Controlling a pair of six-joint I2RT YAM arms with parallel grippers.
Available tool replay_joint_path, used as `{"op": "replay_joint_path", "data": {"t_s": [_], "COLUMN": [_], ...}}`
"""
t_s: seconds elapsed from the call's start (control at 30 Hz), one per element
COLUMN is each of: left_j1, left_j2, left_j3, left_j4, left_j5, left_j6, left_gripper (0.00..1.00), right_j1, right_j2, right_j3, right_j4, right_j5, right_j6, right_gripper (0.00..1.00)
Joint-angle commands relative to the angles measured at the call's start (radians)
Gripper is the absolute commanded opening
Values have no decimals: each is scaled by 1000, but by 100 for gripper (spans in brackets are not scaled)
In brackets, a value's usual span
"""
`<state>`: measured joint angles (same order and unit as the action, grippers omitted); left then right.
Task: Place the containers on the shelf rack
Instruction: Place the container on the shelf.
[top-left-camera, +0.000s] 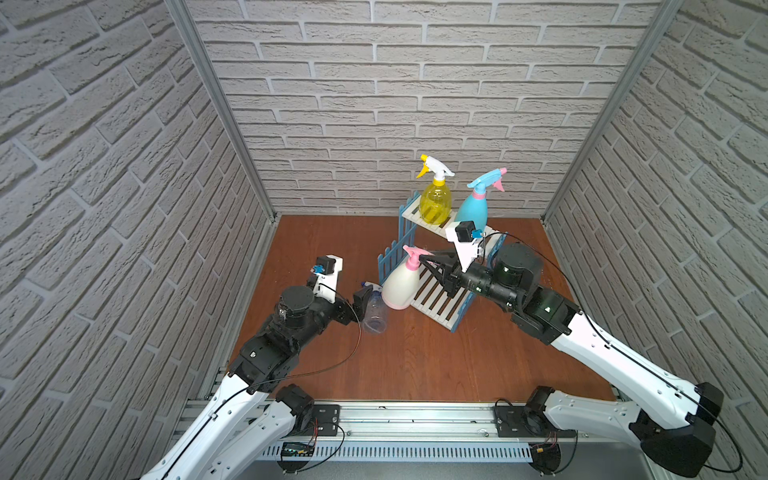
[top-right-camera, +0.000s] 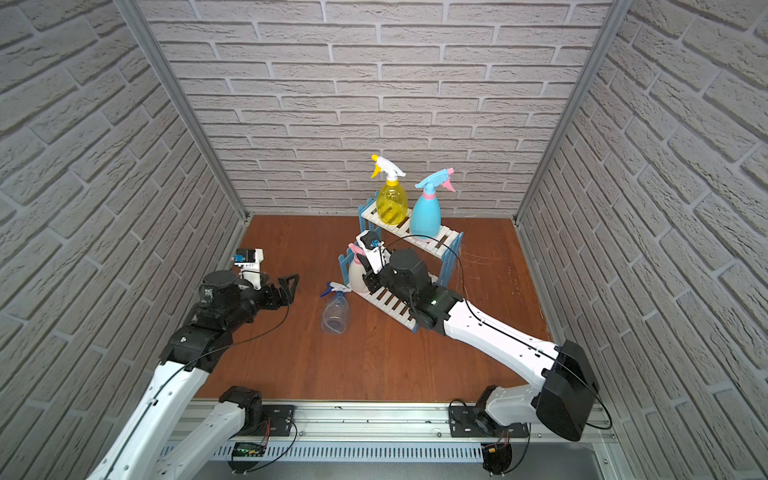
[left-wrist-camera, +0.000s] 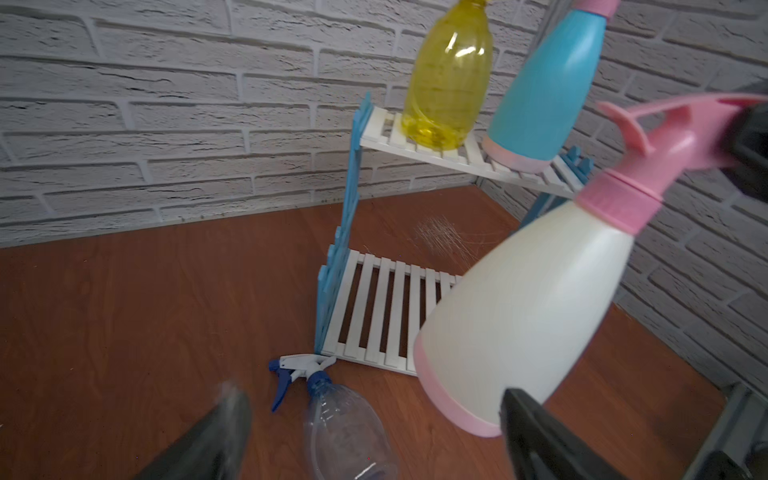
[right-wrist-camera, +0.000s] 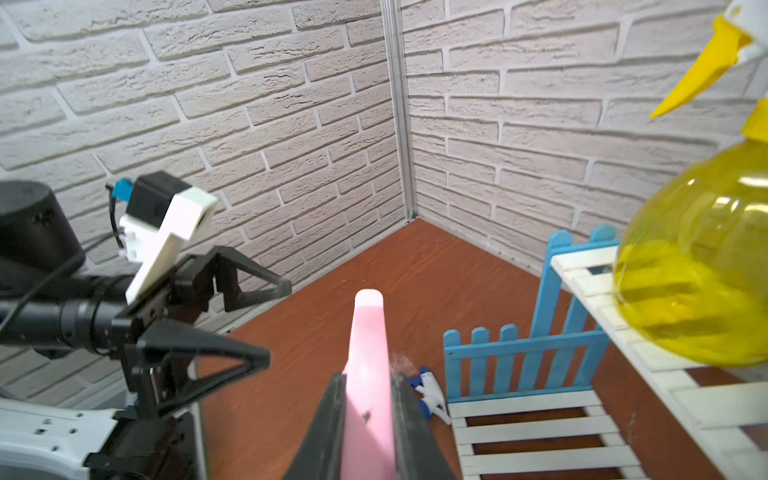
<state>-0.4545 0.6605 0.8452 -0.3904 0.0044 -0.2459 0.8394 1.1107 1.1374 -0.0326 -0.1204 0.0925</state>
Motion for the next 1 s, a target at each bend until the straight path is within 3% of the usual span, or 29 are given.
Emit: {"op": "replay_joint_path", "data": {"t_s": [0.0,0.13,0.27,0.47,0.97], "left_j1": [109,221,274,281,282], "left_j2": [24,35,50,90,110], "left_j3": [34,15,-14,-53,-72], "left_j4": [-66,-41,-7,1,16], "left_j5": [80,133,131,68,81], "left_j6": [-37,-38,-37,-15,-9], "left_gripper": [98,98,98,98,98], "right_j1": [27,36,35,35,1], "right_j2": [12,66,139,266,448], "right_j3": [-24,-47,-75,-56,-97], "right_j4": [83,185,285,327,529], "right_j5": [153,211,252,317,408], "right_j6": [-177,-190,-183,-174,-101], "right_gripper": [4,4,3,3,4]}}
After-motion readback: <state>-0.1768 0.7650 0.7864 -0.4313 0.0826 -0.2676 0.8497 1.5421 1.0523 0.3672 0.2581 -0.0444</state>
